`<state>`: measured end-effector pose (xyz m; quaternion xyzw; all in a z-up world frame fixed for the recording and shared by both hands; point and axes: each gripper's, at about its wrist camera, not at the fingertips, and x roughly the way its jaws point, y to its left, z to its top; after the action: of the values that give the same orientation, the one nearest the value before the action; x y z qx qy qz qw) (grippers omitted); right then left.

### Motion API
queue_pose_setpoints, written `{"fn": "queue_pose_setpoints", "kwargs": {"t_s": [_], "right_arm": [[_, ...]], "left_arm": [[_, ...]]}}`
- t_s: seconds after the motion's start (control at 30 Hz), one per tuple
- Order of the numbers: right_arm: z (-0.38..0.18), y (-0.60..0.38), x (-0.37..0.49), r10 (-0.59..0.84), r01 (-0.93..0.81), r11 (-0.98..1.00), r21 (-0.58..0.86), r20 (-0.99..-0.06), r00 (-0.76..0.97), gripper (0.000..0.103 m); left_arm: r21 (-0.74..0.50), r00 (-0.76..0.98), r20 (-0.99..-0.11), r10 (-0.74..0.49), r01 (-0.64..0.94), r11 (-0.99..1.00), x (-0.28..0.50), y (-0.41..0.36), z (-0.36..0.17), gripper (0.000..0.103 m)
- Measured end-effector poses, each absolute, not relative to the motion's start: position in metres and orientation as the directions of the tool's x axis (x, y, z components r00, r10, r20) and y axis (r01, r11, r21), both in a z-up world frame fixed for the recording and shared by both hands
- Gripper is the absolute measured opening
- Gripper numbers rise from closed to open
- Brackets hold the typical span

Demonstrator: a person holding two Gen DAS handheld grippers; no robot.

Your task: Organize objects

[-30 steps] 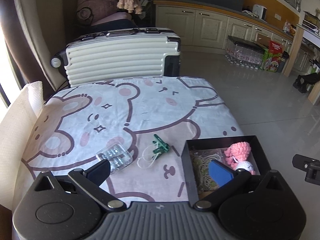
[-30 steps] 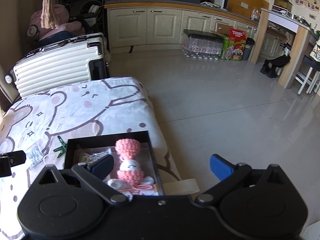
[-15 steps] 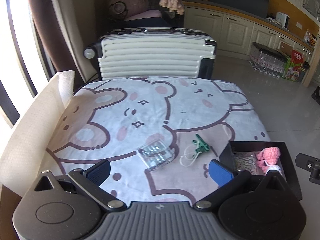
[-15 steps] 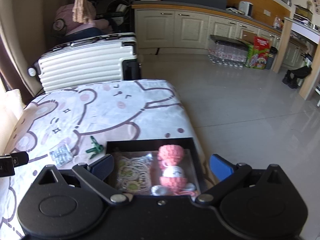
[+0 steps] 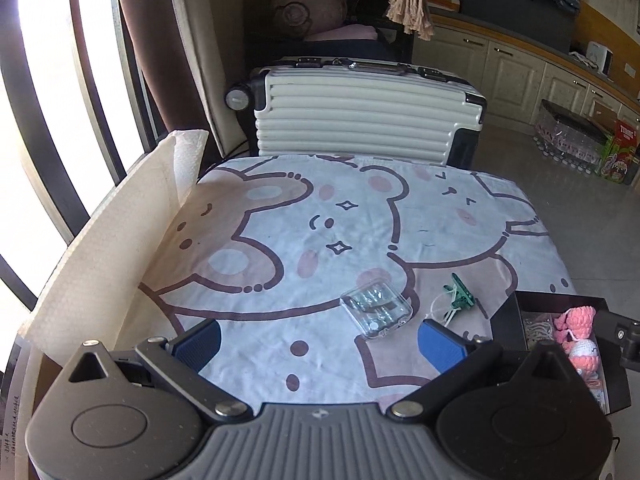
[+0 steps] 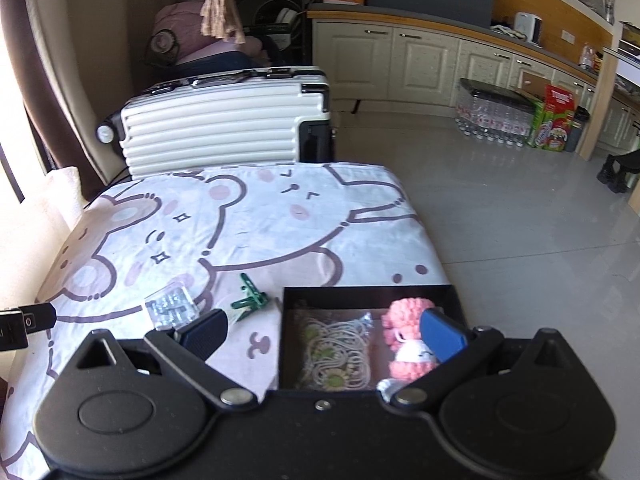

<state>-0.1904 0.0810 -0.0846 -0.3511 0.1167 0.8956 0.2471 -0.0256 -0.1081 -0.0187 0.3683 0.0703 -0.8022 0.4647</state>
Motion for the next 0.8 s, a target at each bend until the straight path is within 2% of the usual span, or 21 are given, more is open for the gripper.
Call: {"fn": "queue_pose_setpoints", "kwargs": {"t_s": [0.43, 0.8], "right_arm": [[-0.082, 0.065, -0.201, 0.348, -0.507, -0.861, 0.042, -0.678, -0.647, 0.103], [-0.078, 0.070, -0.199, 0.412, -0.543, -0.840, -0.003, -0.655, -0.633, 0.103]], "left_arm": [[0.234, -0.279, -0.654, -0.703, 0.809, -0.539, -0.010, -0.114, -0.012, 0.103], [0.203, -0.274, -0.656, -0.703, 0.833, -0.514, -0.018, -0.120, -0.021, 0.103]]}}
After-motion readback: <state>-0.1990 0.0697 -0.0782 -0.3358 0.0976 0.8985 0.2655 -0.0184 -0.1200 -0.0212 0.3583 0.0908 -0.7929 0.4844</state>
